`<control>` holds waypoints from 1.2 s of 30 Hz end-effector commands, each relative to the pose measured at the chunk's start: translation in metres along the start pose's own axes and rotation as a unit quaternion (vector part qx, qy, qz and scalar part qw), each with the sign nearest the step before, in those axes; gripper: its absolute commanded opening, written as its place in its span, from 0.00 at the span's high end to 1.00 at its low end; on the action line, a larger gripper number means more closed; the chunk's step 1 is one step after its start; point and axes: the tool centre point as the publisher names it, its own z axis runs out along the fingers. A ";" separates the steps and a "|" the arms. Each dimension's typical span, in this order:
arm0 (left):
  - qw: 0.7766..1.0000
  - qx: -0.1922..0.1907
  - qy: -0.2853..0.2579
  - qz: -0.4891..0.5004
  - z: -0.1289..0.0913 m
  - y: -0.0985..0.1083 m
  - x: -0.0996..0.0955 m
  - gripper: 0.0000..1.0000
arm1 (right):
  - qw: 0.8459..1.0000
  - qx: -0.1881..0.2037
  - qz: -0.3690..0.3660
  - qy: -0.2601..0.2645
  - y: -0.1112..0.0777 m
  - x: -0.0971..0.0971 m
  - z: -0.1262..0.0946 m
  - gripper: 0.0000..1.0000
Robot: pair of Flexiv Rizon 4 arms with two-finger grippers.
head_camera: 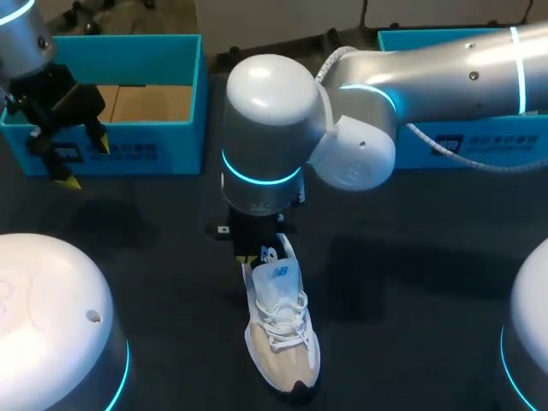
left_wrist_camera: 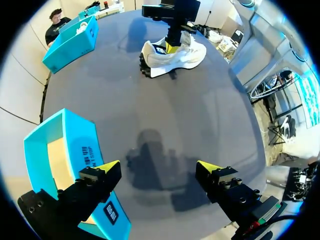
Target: Take the shoe out of the shoebox, open the shoe tongue, remove and reinsert the insole, then place the shoe into the shoebox
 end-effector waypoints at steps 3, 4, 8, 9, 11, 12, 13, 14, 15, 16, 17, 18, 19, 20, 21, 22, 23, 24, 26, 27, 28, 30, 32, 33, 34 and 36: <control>1.000 -0.001 0.001 0.001 -0.001 0.000 0.000 0.00 | 1.000 0.000 0.000 0.001 0.000 -0.001 -0.001 1.00; 1.000 -0.001 0.001 0.001 -0.001 0.000 0.000 0.00 | 1.000 0.000 0.000 -0.006 0.000 -0.001 0.000 1.00; 1.000 -0.001 0.001 0.001 -0.001 0.000 0.000 0.00 | 0.999 0.006 -0.004 -0.035 0.000 0.005 -0.001 1.00; 1.000 -0.001 0.001 0.001 -0.001 0.000 0.000 0.00 | 0.999 0.006 -0.007 -0.042 0.000 0.006 -0.002 1.00; 1.000 -0.001 0.001 0.001 -0.001 0.000 0.000 0.00 | 0.998 0.003 -0.006 -0.058 0.000 0.007 -0.003 1.00; 1.000 -0.001 0.001 0.001 -0.001 0.000 0.000 0.00 | 0.998 0.002 -0.009 -0.063 0.000 0.008 -0.004 1.00; 1.000 -0.001 0.001 0.001 -0.001 0.000 0.000 0.00 | 0.998 0.002 -0.010 -0.062 0.000 0.007 -0.003 1.00; 1.000 -0.001 0.001 0.001 -0.001 0.000 0.000 0.00 | 0.997 0.001 -0.010 -0.072 0.000 0.006 -0.001 1.00; 1.000 -0.001 0.001 0.001 -0.001 0.000 0.000 0.00 | 0.997 0.000 -0.012 -0.075 0.001 0.005 0.001 1.00; 1.000 -0.001 0.001 0.001 -0.001 0.000 0.000 0.00 | 0.997 -0.003 -0.016 -0.072 0.002 0.003 0.003 1.00; 1.000 -0.001 0.001 0.001 -0.001 0.000 0.000 0.00 | 0.997 -0.005 -0.021 -0.080 0.003 0.002 0.005 1.00; 1.000 -0.001 0.001 0.001 -0.001 0.000 0.000 0.00 | 0.996 -0.006 -0.022 -0.088 0.004 0.001 0.007 1.00; 1.000 -0.001 0.001 0.001 -0.001 0.000 0.000 0.00 | 0.995 -0.009 -0.026 -0.091 0.005 -0.001 0.009 1.00; 1.000 -0.001 0.001 0.001 -0.001 0.000 0.000 0.00 | 0.995 -0.010 -0.026 -0.100 0.005 -0.002 0.010 1.00; 1.000 -0.001 0.001 0.001 -0.001 0.000 0.000 0.00 | 0.994 -0.010 -0.025 -0.108 0.006 -0.004 0.012 1.00; 1.000 -0.001 0.001 0.001 -0.001 0.000 0.000 0.00 | 0.994 -0.012 -0.026 -0.107 0.007 -0.006 0.012 1.00; 1.000 -0.001 0.001 0.001 -0.001 0.000 0.000 0.00 | 0.993 -0.013 -0.027 -0.111 0.007 -0.008 0.013 1.00; 1.000 -0.001 0.001 0.001 -0.001 0.000 0.000 0.00 | 0.992 -0.013 -0.024 -0.120 0.007 -0.009 0.013 1.00; 1.000 -0.001 0.001 0.001 -0.001 0.000 0.000 0.00 | 0.992 -0.017 -0.026 -0.119 0.008 -0.013 0.014 1.00; 1.000 -0.001 0.001 0.001 -0.001 0.000 0.000 0.00 | 0.991 -0.017 -0.022 -0.129 0.008 -0.015 0.015 1.00; 1.000 -0.001 0.001 0.001 -0.001 0.000 0.000 0.00 | 0.992 -0.018 -0.023 -0.126 0.008 -0.016 0.016 1.00; 1.000 -0.001 0.001 0.001 -0.001 0.000 0.000 0.00 | 0.991 -0.021 -0.022 -0.129 0.009 -0.019 0.016 1.00; 1.000 -0.001 0.001 0.001 -0.001 0.000 0.000 0.00 | 0.991 -0.021 -0.022 -0.130 0.010 -0.021 0.018 1.00; 1.000 -0.001 0.001 0.001 -0.001 0.000 0.000 0.00 | 0.991 -0.019 -0.023 -0.134 0.012 -0.023 0.020 1.00; 1.000 -0.001 0.001 0.001 -0.001 0.000 0.000 0.00 | 0.990 -0.014 -0.021 -0.138 0.013 -0.024 0.023 1.00; 1.000 -0.001 0.001 0.001 -0.001 0.000 0.000 0.00 | 0.991 -0.011 -0.028 -0.131 0.016 -0.026 0.031 1.00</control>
